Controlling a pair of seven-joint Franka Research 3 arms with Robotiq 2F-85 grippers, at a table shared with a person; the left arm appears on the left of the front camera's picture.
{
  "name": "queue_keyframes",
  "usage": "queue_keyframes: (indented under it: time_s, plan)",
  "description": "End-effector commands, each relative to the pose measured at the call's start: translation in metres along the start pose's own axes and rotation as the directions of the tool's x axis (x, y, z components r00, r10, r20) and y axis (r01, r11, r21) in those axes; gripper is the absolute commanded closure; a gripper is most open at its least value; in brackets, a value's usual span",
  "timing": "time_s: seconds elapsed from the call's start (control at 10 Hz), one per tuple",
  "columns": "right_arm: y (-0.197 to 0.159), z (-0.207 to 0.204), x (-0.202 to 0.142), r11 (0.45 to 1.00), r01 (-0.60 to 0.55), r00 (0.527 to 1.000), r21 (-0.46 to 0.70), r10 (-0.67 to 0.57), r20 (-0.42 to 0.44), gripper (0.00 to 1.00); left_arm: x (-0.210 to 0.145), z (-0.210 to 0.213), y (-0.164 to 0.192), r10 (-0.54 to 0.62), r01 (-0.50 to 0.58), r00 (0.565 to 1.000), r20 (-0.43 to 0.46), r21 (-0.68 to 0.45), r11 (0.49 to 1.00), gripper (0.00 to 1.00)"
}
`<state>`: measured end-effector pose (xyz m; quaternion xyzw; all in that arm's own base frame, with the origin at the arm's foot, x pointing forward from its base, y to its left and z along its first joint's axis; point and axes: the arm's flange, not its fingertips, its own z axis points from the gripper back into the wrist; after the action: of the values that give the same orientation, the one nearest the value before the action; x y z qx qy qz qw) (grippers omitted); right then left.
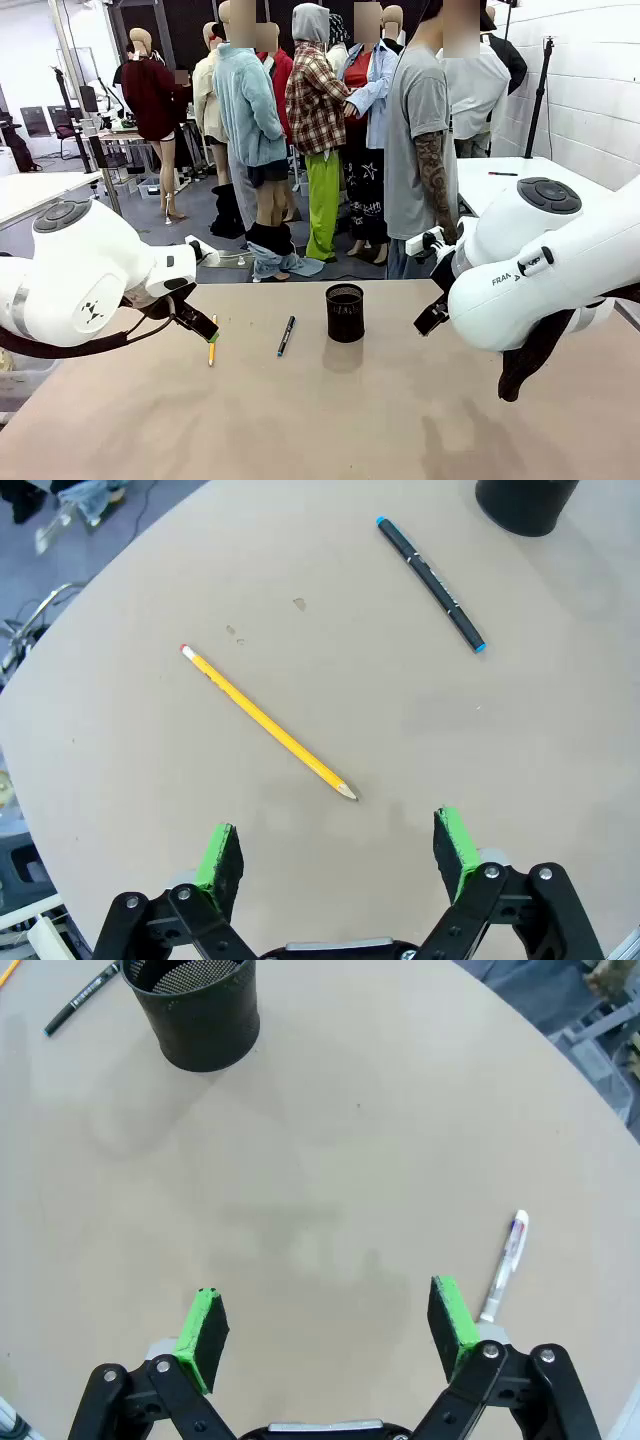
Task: Place the pens into the pen holder.
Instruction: Pick up a writing instrument from the table and place it into the Pen holder.
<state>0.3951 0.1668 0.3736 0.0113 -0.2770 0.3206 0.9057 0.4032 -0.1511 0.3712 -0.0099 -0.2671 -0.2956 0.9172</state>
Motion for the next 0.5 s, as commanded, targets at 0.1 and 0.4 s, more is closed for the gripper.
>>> queue_keyframes:
  time_s: [0.1, 0.4]
  plan:
    - [0.0001, 0.0, 0.0, 1.0, 0.0, 1.0, 0.0, 0.0, 0.0, 0.0, 0.0, 0.0001, 0.0, 0.0, 0.0, 1.0, 0.0, 0.0, 1.0, 0.0]
    - [0.0001, 0.0, 0.0, 1.0, 0.0, 1.0, 0.0, 0.0, 0.0, 0.0, 0.0, 0.0001, 0.0, 0.0, 0.0, 1.0, 0.0, 0.0, 1.0, 0.0]
